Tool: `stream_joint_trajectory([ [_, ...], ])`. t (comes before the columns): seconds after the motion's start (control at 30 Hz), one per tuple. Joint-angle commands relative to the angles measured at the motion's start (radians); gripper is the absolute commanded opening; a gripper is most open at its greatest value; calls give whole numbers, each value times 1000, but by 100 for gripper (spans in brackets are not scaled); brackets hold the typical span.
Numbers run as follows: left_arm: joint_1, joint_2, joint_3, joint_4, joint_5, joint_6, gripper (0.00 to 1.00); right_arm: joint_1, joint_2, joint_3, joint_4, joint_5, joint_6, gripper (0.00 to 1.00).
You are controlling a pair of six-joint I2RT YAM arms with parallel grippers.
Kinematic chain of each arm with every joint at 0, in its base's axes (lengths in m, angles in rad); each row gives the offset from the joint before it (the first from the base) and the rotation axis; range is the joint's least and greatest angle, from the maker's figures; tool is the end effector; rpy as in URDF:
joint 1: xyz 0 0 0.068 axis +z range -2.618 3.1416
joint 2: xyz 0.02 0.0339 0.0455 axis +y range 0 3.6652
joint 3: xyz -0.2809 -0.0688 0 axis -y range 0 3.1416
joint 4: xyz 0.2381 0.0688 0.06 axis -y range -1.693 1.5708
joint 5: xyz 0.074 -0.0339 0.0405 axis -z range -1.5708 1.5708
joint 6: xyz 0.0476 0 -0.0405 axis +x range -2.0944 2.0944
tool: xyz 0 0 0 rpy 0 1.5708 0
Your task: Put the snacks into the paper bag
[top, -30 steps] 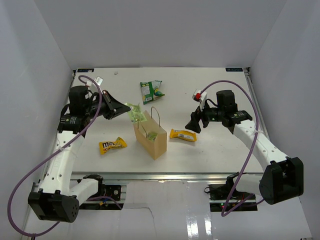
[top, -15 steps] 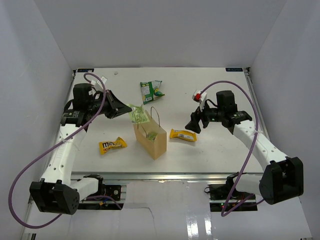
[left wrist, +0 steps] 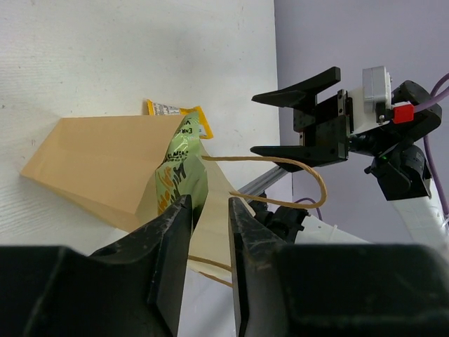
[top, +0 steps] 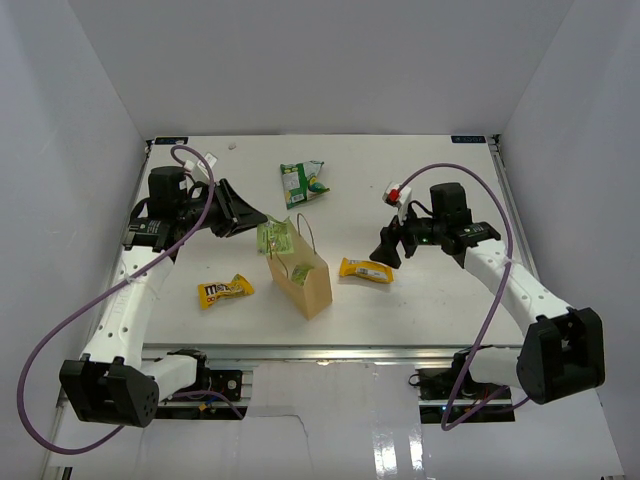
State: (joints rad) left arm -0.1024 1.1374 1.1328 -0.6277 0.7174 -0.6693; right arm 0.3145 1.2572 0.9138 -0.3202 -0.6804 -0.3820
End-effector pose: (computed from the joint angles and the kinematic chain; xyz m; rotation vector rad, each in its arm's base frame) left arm 0.2246 -0.0545 0.3624 -0.2182 2.2753 -1.2085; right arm 0.2429 0.1105 0.2887 -1.0678 1.8688 0.7154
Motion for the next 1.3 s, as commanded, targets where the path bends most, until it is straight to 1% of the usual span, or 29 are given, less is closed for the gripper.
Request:
stream_joint_trajectory([
  [0.0,-6,-15,24,2,22,14,40,-3,10,-18,23,-5,-29,84],
  [0.13,-6,-10,25,10,48,8,41,-2,30,-15,7,-5,-61,84],
  [0.2,-7,-4,33,13,68,5,41,0,41,-10,-6,-5,-73,84],
  [0.33,-10,8,50,-3,94,2,33,-2,51,-6,-11,-1,-83,84],
  [0.4,-11,18,56,-15,108,4,31,-2,54,-4,-8,-2,-80,84],
  [0.5,-14,25,56,-36,135,7,32,0,56,-3,-5,-5,-77,84],
  [0.67,-16,27,47,-41,169,8,38,0,62,0,0,-7,-72,84],
  [0.77,-16,38,41,-43,188,1,39,-2,64,3,1,-8,-70,84],
  [0.93,-25,58,51,-87,162,20,40,-2,65,7,1,-8,-69,84],
  [1.07,-33,70,88,-158,71,65,41,-2,64,4,7,-11,-61,84],
  [1.27,-46,81,139,-213,19,89,26,0,64,2,13,-18,-55,84],
])
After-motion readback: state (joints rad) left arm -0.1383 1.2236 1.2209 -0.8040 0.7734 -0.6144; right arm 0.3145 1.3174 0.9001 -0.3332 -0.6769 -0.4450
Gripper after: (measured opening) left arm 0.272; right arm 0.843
